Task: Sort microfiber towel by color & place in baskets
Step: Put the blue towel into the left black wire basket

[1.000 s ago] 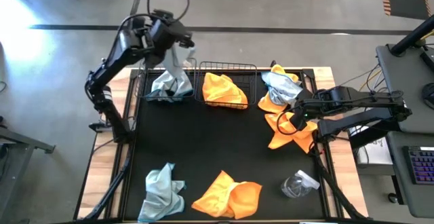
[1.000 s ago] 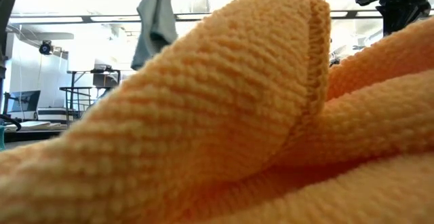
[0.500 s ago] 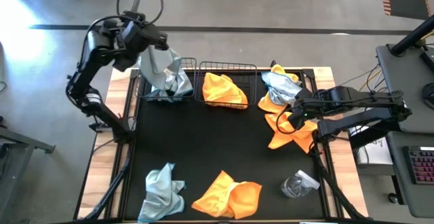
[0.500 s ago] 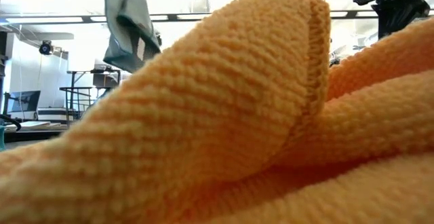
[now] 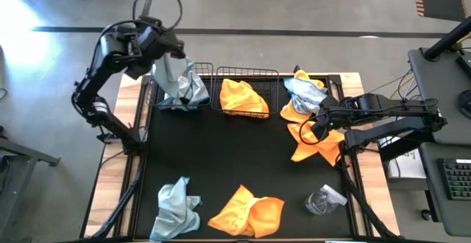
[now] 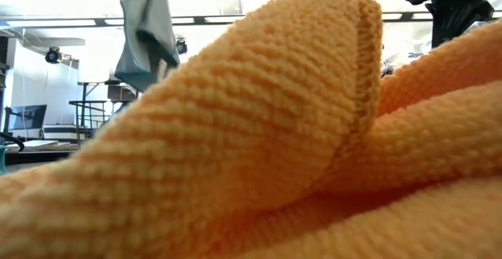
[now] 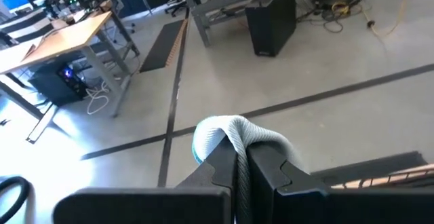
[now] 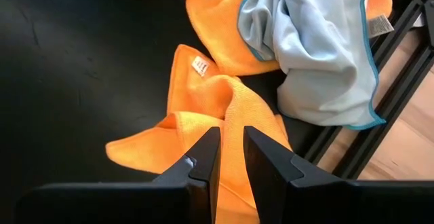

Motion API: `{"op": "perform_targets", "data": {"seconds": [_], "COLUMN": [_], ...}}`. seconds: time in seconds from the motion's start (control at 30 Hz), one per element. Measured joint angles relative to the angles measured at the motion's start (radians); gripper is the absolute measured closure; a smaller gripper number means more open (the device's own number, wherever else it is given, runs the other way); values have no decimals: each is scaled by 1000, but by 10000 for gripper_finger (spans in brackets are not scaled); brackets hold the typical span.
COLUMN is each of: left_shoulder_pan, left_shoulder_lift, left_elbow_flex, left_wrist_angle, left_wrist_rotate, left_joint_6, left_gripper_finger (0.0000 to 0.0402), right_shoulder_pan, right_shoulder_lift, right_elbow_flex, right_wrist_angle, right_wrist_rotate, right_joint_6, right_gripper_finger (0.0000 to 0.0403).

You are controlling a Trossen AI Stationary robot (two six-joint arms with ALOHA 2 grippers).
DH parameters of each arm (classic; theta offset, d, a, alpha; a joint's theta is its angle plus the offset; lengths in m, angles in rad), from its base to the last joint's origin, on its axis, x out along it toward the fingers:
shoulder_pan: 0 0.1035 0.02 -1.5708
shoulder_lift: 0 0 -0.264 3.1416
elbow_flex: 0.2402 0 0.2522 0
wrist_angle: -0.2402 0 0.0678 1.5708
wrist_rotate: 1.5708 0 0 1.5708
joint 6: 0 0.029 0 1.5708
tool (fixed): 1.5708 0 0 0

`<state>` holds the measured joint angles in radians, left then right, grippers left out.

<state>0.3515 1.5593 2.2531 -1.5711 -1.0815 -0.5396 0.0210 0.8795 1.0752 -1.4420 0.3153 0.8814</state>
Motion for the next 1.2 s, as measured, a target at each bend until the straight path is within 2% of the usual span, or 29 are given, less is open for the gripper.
{"op": "perform_targets", "data": {"seconds": [0.23, 0.67, 0.83, 1.1, 1.2], "left_shoulder_pan": [3, 5, 6, 6, 24], "left_shoulder_lift": [-39, -220, -259, -264, -264], "left_elbow_flex": [-194, -533, -603, -619, -615], "left_wrist_angle": [1, 34, 92, 97, 97], "left_wrist_rotate": [3, 26, 62, 114, 211], "left_joint_6": [-95, -313, -308, -294, -232], "left_gripper_finger": [401, 399, 375, 317, 300], "right_shoulder_pan": [0, 0, 0, 0, 0], "right_shoulder_lift": [0, 0, 0, 0, 0], "right_elbow_flex": [0, 0, 0, 0, 0], "right_wrist_angle": [4, 9, 12, 16, 19], "right_wrist_rotate": [0, 0, 0, 0, 0], "right_joint_6": [-1, -10, -14, -6, -5], "right_gripper_finger": [344, 344, 344, 344, 344]}}
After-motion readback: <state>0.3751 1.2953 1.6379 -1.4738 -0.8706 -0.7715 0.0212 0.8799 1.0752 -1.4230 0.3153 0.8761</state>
